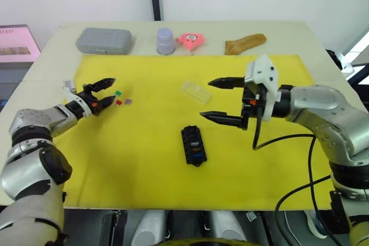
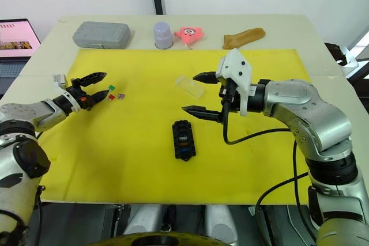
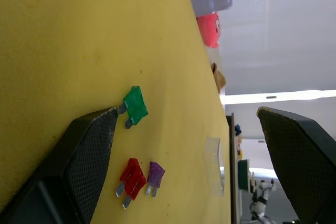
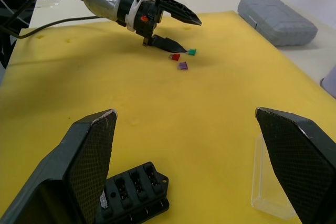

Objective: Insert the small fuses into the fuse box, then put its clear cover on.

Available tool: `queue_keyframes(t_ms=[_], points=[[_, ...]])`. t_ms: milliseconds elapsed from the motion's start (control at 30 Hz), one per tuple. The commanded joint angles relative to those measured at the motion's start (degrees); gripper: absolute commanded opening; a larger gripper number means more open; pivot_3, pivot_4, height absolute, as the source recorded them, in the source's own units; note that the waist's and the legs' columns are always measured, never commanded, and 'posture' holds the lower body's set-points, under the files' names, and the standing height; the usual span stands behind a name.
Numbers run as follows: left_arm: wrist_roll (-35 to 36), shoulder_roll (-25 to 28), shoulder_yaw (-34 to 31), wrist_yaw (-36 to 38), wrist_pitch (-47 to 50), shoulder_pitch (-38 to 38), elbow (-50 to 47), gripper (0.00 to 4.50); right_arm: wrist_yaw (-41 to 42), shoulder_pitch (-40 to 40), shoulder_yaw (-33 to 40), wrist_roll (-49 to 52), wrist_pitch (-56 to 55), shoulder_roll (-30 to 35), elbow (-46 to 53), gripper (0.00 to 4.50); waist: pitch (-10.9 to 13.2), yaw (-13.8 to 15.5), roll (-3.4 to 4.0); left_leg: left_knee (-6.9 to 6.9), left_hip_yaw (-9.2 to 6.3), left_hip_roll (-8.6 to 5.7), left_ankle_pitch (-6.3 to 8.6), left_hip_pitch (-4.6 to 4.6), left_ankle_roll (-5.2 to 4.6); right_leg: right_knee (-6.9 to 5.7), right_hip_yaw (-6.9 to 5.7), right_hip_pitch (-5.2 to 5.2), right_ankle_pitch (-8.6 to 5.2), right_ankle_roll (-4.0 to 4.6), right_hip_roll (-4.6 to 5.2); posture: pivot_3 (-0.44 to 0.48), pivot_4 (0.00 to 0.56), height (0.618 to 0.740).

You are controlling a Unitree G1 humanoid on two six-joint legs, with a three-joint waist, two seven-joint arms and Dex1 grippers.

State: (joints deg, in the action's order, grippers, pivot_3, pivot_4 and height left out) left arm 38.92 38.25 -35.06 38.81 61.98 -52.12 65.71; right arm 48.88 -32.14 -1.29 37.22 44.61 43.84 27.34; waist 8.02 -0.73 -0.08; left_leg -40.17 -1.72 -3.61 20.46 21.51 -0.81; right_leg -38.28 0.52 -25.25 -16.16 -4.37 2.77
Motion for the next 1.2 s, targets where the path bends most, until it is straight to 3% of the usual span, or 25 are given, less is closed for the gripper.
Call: queue_keyframes(t_ms=[33, 233, 367, 833, 933, 1033, 1200], points=[[-1.2, -1.3, 0.0, -1.6, -1.9, -0.1, 2.2, 4.50, -0.2, -0.3, 2.0, 0.2, -0.9, 0.6, 2.1, 4.45, 0.0, 0.1, 0.00, 0.00, 0.00, 0.00, 0.00, 0.00, 0.00, 0.00, 0.00, 0.00, 0.00, 0.00, 0.00, 0.000, 0.150, 0.740], [-1.1, -2.4, -0.7, -2.5, -5.3, 0.0, 3.0, 4.50, -0.3, -0.7, 1.9, 0.1, -1.0, 0.7, 2.0, 4.45, -0.1, 0.3, 0.03, -0.02, -0.01, -0.01, 0.00, -0.03, 0.00, 0.00, 0.00, 0.06, 0.00, 0.00, 0.02, 0.000, 0.150, 0.740], [-1.8, -2.3, 0.0, -2.0, -5.3, 0.1, 3.0, 2.71, -0.4, -0.6, 2.0, 0.1, -0.9, 0.8, 2.1, 4.50, -0.1, 0.2, 0.03, -0.02, -0.01, -0.01, 0.00, -0.04, 0.00, -0.01, 0.00, 0.06, 0.00, 0.00, 0.02, 0.000, 0.150, 0.740], [-3.0, -1.6, 0.6, -1.4, -5.2, 0.3, 2.1, 2.71, -0.2, -0.3, 1.8, -0.6, -1.7, 0.8, 1.5, 4.50, -0.1, 0.1, 0.03, -0.01, -0.01, -0.01, 0.00, -0.02, 0.00, -0.01, 0.00, 0.04, 0.00, 0.00, 0.02, 0.000, 0.150, 0.740], [-4.1, -1.5, 1.1, -3.4, -6.7, 1.0, 2.4, 1.81, 0.1, -0.4, 1.7, -0.8, -1.9, 0.9, 1.3, 4.50, -0.1, 0.0, 0.03, -0.01, -0.01, -0.01, 0.00, -0.02, 0.00, -0.01, 0.00, 0.04, 0.00, 0.00, 0.02, 0.000, 0.150, 0.740], [-4.1, -1.1, 0.0, -6.0, -8.2, 1.7, 3.1, 0.18, 0.2, -0.6, 1.7, -1.1, -2.2, 1.0, 0.9, 4.50, -0.1, -0.2, 0.05, 0.00, -0.01, -0.01, 0.00, -0.04, 0.00, -0.02, 0.00, 0.03, 0.00, 0.00, 0.01, 0.000, 0.150, 0.740], [-3.2, 1.0, -0.9, -6.7, -6.3, 2.4, 1.0, 0.07, 0.7, -0.3, 2.0, -1.2, -2.3, 1.6, 0.9, 4.50, -0.1, -0.8, 0.11, 0.07, 0.02, 0.05, -0.06, -0.09, 0.11, -0.06, 0.01, -0.02, 0.00, 0.00, -0.02, 0.000, 0.150, 0.740]])
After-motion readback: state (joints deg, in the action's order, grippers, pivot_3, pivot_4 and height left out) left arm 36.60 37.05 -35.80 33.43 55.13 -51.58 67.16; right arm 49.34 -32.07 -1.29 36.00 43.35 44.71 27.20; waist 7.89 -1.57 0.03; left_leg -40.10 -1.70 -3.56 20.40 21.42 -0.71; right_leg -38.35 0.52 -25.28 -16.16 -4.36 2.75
